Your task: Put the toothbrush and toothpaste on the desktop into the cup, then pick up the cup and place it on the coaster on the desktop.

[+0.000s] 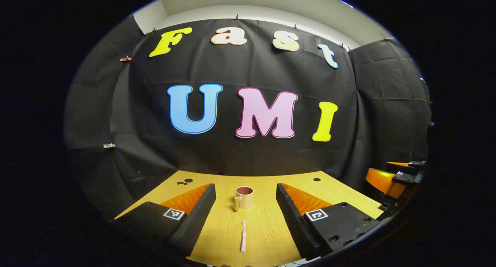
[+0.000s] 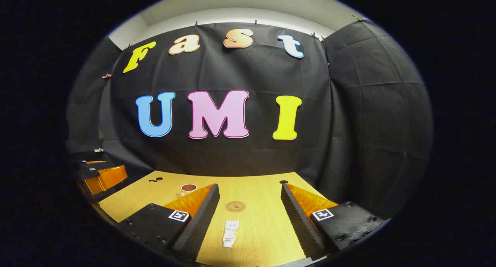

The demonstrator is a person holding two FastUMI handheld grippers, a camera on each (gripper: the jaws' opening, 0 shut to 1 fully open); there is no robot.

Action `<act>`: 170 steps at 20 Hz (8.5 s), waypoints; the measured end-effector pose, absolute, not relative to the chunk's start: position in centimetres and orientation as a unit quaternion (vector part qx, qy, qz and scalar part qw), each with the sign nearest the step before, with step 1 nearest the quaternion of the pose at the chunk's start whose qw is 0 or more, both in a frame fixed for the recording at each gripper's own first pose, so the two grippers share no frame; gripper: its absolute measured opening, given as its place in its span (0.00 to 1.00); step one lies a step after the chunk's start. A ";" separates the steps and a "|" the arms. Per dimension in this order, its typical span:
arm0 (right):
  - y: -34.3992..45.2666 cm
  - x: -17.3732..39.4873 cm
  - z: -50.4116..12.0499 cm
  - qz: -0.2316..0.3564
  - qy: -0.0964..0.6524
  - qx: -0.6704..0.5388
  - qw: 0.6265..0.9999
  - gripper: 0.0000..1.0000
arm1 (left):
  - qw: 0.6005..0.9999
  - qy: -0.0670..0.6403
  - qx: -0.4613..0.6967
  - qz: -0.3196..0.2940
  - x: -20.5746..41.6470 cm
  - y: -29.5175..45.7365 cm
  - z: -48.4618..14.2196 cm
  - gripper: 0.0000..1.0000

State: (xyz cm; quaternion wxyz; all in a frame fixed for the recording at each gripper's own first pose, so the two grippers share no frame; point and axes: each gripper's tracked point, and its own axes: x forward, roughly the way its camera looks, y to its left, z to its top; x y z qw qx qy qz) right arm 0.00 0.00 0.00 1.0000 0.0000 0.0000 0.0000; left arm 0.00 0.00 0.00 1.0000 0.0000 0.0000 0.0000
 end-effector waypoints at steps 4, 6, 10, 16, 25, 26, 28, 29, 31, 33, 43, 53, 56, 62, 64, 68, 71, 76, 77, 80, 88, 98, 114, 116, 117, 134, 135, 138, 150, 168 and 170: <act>-0.7 1.8 -0.3 0.000 0.008 0.009 1.000 0.98 | 1.000 0.011 0.001 0.006 1.2 -0.2 -0.5 0.97; -0.8 2.6 -0.8 0.003 0.016 0.009 1.000 0.98 | 1.000 0.012 0.005 0.007 1.5 -0.5 -0.6 0.97; -0.4 3.7 -1.7 0.015 0.033 0.007 0.999 0.98 | 1.000 0.016 0.008 0.009 1.9 -0.9 -0.9 0.97; 0.7 5.2 -2.5 0.027 0.047 0.016 0.998 0.98 | 1.000 0.027 0.008 0.011 2.6 -0.5 -1.6 0.97; 2.7 8.6 -5.0 0.035 0.092 0.004 0.995 0.98 | 0.997 0.064 0.013 0.039 3.5 2.2 -4.3 0.97; 3.1 9.0 -5.5 0.039 0.099 0.005 0.994 0.98 | 0.997 0.067 0.011 0.043 3.5 2.5 -4.6 0.97; 3.6 10.0 -6.5 0.044 0.115 0.004 0.992 0.98 | 0.996 0.075 0.000 0.051 3.5 3.0 -5.2 0.98; 3.9 10.5 -7.1 0.046 0.125 0.003 0.991 0.98 | 0.995 0.079 -0.004 0.056 3.5 3.3 -5.4 0.97; 4.2 11.4 -8.4 0.049 0.146 0.000 0.988 0.98 | 0.994 0.087 -0.004 0.064 3.7 3.8 -6.0 0.98; 4.6 12.2 -9.9 0.053 0.167 0.000 0.984 0.98 | 0.992 0.097 0.007 0.079 3.9 4.7 -6.5 0.97; 5.8 14.2 -20.3 0.077 0.299 -0.026 0.951 0.98 | 0.979 0.149 -0.011 0.137 4.5 6.3 -9.8 0.98; 5.5 13.4 -29.1 0.085 0.406 -0.049 0.909 0.99 | 0.969 0.198 0.011 0.147 4.5 5.2 -12.8 0.98; 5.3 13.2 -31.0 0.080 0.428 -0.047 0.899 0.98 | 0.968 0.204 0.020 0.144 5.0 4.8 -13.2 0.97; 5.3 12.9 -32.4 0.071 0.453 -0.045 0.888 0.98 | 0.968 0.210 0.020 0.138 5.5 4.0 -13.7 0.97; 5.3 12.8 -32.3 0.065 0.458 -0.045 0.885 0.87 | 0.967 0.215 0.026 0.134 5.3 3.7 -14.0 0.97; 5.6 13.1 -32.5 0.073 0.466 -0.052 0.880 0.55 | 0.967 0.216 0.035 0.129 4.9 3.3 -14.2 0.97; 5.7 13.4 -32.8 0.085 0.468 -0.061 0.878 0.47 | 0.968 0.213 0.047 0.125 4.9 3.0 -14.3 0.97; 5.9 13.0 -32.7 0.120 0.496 -0.079 0.856 0.40 | 0.966 0.218 0.036 0.133 4.6 2.7 -15.2 0.97; 5.9 13.1 -32.7 0.125 0.500 -0.073 0.854 0.37 | 0.966 0.219 0.037 0.136 4.6 2.7 -15.2 0.97; 6.3 12.7 -32.5 0.142 0.521 -0.036 0.841 0.32 | 0.965 0.220 0.040 0.138 4.8 3.0 -15.7 0.97; 5.3 13.2 -29.5 0.159 0.499 -0.008 0.852 0.31 | 0.959 0.274 0.018 0.076 8.4 2.9 -20.3 0.97; 3.2 14.2 -26.3 0.146 0.470 0.021 0.870 0.32 | 0.918 0.393 -0.028 0.051 12.3 3.0 -28.6 0.93; 3.0 17.0 -22.3 0.193 0.406 0.013 0.893 0.31 | 0.885 0.463 -0.008 0.052 12.7 1.9 -31.8 0.27; 3.3 17.1 -22.3 0.196 0.407 0.015 0.892 0.31 | 0.882 0.468 -0.006 0.053 12.6 1.8 -31.8 0.15; 3.5 17.3 -22.1 0.197 0.406 0.014 0.892 0.32 | 0.883 0.468 -0.002 0.049 12.7 1.8 -31.7 0.14; 14.1 25.2 -12.2 0.251 0.251 -0.006 0.935 0.31 | 0.938 0.334 -0.089 0.028 12.0 1.4 -23.4 0.06; 15.1 25.9 -11.4 0.256 0.239 -0.005 0.937 0.31 | 0.942 0.322 -0.092 0.027 11.9 1.5 -22.3 0.06; 17.9 27.9 -9.7 0.264 0.204 0.002 0.943 0.31 | 0.951 0.292 -0.098 0.028 11.7 2.1 -19.8 0.06; 27.4 35.9 -7.5 0.278 0.104 0.038 0.954 0.31 | 0.968 0.193 -0.155 0.047 10.9 5.7 -14.7 0.06; 31.5 37.8 -16.7 0.282 0.108 -0.002 0.953 0.36 | 0.968 0.156 -0.193 0.042 12.8 7.2 -15.6 0.06; 31.0 37.2 -18.6 0.278 0.137 -0.003 0.951 0.51 | 0.968 0.160 -0.191 0.039 12.9 6.8 -15.9 0.06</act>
